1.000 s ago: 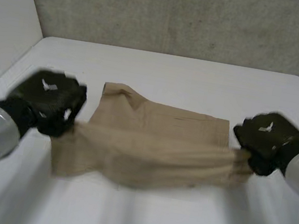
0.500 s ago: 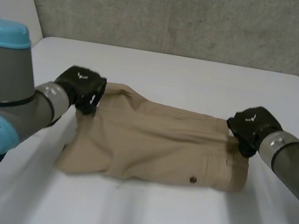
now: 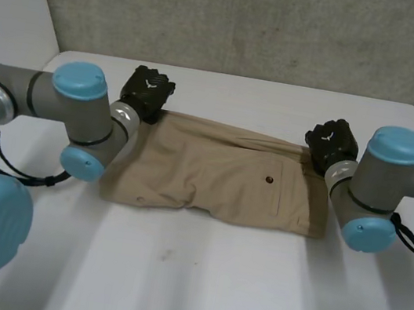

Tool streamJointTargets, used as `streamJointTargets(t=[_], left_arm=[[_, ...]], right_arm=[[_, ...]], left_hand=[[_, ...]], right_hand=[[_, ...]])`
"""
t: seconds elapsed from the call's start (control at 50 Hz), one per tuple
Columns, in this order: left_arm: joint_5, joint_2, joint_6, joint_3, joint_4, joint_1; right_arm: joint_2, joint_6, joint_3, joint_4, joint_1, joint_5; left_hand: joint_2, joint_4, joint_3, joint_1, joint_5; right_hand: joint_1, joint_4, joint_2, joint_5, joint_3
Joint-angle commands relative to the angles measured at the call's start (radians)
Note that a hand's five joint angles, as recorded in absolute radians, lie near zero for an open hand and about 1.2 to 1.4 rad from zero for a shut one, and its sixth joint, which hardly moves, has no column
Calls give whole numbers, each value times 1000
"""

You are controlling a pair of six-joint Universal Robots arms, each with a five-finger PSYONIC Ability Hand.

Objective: Fold the shorts.

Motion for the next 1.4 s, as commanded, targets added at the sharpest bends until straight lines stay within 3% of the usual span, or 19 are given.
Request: streamJointTargets(t=[0.02, 0.1, 0.14, 0.16, 0.18, 0.2, 0.42, 0.52, 0.62, 0.8, 0.94, 1.26, 1.32, 1.4], left_arm=[[8, -82, -1, 91, 63, 1], [9, -96, 1, 86, 125, 1], [8, -93, 1, 77, 155, 1], [6, -85, 1, 62, 179, -1], [8, -79, 1, 49, 188, -1], [8, -70, 1, 35, 198, -2], [-1, 306, -21, -326, 282, -24], [0, 505, -68, -553, 268, -39], [2, 625, -119, -730, 228, -40], [0, 728, -214, -939, 89, -33], [-1, 740, -233, -1025, 76, -30], [-3, 728, -233, -1057, 83, -25], [-3, 728, -233, -1058, 83, -25], [-3, 728, -233, -1058, 83, -27]], right_arm=[[85, -89, -40, -108, 1, -15], [102, -95, -47, -145, 3, -23], [97, -95, -47, -165, 6, -21], [88, -91, -47, -186, 10, -17], [79, -88, -44, -197, 12, -15], [65, -83, -40, -208, 13, -15], [-313, 216, 123, -196, 6, -10], [-470, 280, 232, -41, 4, -23], [-533, 317, 335, 98, 6, -23], [-541, 438, 493, 283, -2, -61], [-512, 469, 586, 215, -50, -148], [-346, 459, 556, 51, -79, -149], [-328, 457, 546, 27, -80, -149], [-312, 452, 531, 11, -80, -149]], left_hand=[[201, 197, 206, 262, 248], [201, 197, 206, 262, 248], [201, 197, 206, 262, 248], [-427, -431, -422, -366, -379], [-779, -783, -774, -718, -731], [-1021, -1025, -1016, -960, -973], [-1021, -1025, -1016, -960, -973], [-1017, -1021, -1012, -956, -970], [-997, -1001, -992, -936, -949], [-997, -1001, -992, -936, -949], [-1000, -1004, -994, -939, -952], [-1003, -1006, -997, -942, -955], [-1006, -1009, -1000, -945, -958], [-1006, -1009, -1000, -945, -958]], right_hand=[[451, 210, 225, 233, 215], [451, 210, 225, 233, 215], [-56, -297, -282, -274, -292], [-608, -849, -835, -826, -844], [-771, -1012, -997, -989, -1007], [-771, -1012, -997, -989, -1007], [-771, -1012, -997, -989, -1007], [-771, -1012, -997, -989, -1007], [-732, -973, -958, -949, -968], [-405, -647, -632, -623, -642], [-361, -603, -588, -579, -598], [-238, -479, -464, -456, -474], [-121, -362, -347, -339, -357], [231, -10, 4, 13, -5]])
